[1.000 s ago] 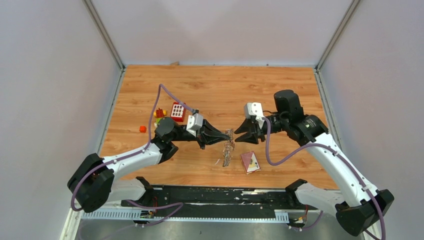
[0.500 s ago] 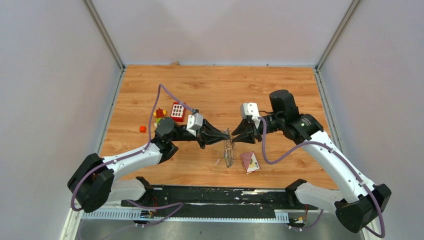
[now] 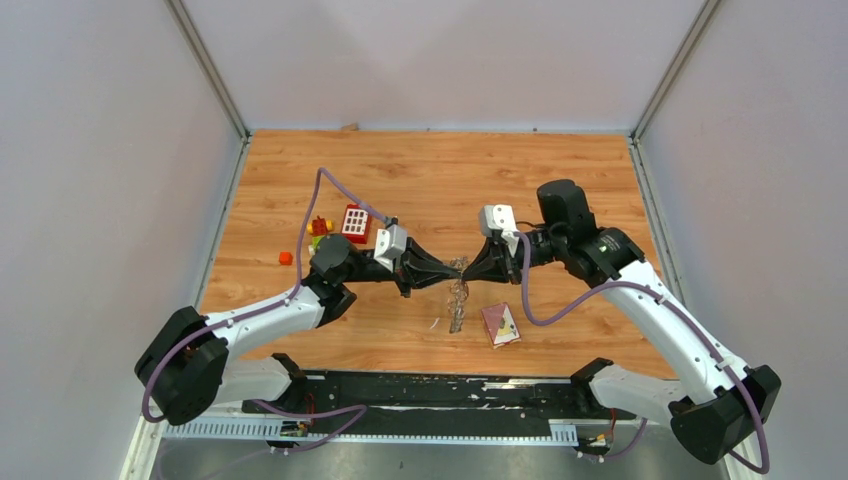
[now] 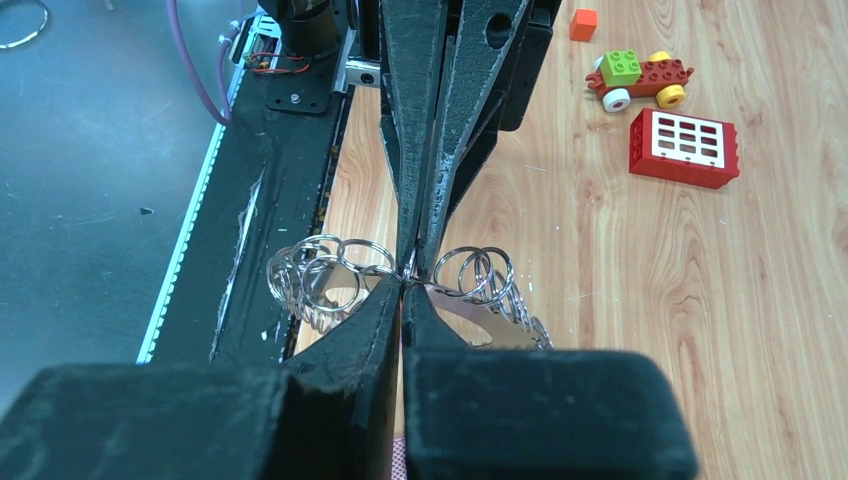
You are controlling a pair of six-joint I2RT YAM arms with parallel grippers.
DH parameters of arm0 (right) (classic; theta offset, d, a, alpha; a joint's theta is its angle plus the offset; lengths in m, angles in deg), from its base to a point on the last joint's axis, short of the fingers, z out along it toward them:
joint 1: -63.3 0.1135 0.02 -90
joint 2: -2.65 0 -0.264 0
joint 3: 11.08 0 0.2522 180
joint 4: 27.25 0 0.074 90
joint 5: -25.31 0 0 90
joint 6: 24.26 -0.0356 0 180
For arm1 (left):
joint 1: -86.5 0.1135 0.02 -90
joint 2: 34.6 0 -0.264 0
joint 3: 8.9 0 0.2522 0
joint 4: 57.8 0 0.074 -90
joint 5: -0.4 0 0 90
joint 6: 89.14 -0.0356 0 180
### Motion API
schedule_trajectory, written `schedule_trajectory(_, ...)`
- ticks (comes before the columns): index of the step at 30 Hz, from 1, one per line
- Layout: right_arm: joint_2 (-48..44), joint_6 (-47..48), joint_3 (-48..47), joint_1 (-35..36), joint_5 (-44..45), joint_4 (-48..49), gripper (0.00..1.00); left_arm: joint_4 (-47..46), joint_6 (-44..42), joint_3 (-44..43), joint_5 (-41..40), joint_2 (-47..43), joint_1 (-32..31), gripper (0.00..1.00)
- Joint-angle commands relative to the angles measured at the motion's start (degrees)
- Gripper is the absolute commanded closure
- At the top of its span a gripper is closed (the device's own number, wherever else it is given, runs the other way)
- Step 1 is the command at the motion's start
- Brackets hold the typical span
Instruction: Put the keys on the keyring
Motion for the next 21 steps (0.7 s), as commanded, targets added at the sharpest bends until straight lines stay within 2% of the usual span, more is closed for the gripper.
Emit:
schedule_trajectory(1, 0.2, -0.2, 0.5, 0.4, -1.3, 2.6, 1.0, -2.8, -0.4, -0.9, -1.1, -0.6, -0.1, 1.0)
schedule_trajectory(9, 0.0, 1.7, -2.6, 0.6, 4.0, -1.5, 1.0, -0.1, -3.3, -0.9, -0.2, -1.0, -0.1, 1.0)
schedule_trajectory(12, 0.5, 4.9, -5.6, 1.5, 8.1, -6.6, 1.0, 6.8, -8.5, -2.5, 1.4, -2.1, 0.1, 0.86)
schedule_trajectory(18, 3.2, 10.1, -13.5, 4.7, 16.4, -18.6, 1.0, 31.9, -26.6, -9.5, 1.2, -4.7, 0.7, 0.6)
schedule_trajectory(21, 6.1, 11.8, -17.3, 7.1, 21.0, -24.7, 1.0, 39.4, -33.5, -12.6, -0.4, -5.2, 0.7, 0.48)
